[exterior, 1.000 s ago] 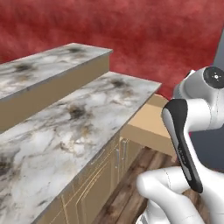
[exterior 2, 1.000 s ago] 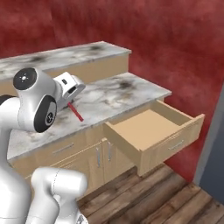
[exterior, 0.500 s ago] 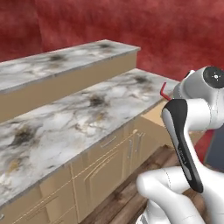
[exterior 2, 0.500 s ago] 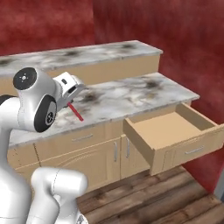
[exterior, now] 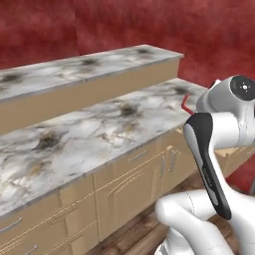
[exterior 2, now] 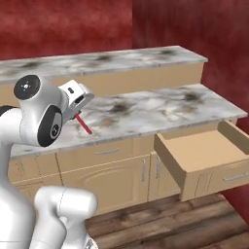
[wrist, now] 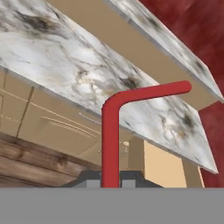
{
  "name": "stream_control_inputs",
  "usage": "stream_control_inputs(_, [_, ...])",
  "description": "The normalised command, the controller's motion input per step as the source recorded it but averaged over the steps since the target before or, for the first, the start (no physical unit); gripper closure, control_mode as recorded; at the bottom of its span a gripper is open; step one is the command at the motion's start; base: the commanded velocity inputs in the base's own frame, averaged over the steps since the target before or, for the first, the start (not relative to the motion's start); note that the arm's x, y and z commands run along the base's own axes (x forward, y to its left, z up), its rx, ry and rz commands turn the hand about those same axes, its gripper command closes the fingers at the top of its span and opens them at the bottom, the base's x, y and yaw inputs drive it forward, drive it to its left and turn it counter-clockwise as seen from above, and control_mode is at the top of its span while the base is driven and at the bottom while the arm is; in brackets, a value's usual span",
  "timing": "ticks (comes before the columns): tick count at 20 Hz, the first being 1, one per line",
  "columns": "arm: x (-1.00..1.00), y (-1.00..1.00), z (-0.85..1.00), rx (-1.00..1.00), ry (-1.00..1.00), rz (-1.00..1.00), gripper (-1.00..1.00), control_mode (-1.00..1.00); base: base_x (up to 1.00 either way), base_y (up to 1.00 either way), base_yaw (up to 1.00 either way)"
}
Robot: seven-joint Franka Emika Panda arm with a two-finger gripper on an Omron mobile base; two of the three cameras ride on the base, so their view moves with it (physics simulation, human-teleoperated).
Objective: Take a straw from the drawer in front and place it inside the glass cup on the dining counter.
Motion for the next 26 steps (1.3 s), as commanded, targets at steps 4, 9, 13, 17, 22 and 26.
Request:
stream_control_inputs(4, [0.00, 0.00, 0.00, 0.00, 0.00, 0.00, 1.00, 1.00, -0.28, 0.29, 0.24])
stream_control_inputs(9, [0.00, 0.00, 0.00, 0.00, 0.00, 0.00, 1.00, 1.00, -0.29, 0.50, 0.20])
stream_control_inputs(13, [0.00, 0.00, 0.00, 0.00, 0.00, 0.00, 1.00, 1.00, -0.27, 0.59, 0.17])
stream_control_inputs(17, [0.00, 0.00, 0.00, 0.00, 0.00, 0.00, 1.00, 1.00, -0.28, 0.55, 0.19])
stream_control_inputs(22, [0.00, 0.00, 0.00, 0.00, 0.00, 0.00, 1.00, 1.00, -0.29, 0.48, 0.20])
stream_control_inputs(26, [0.00, 0.00, 0.00, 0.00, 0.00, 0.00, 1.00, 1.00, -0.30, 0.48, 0.19])
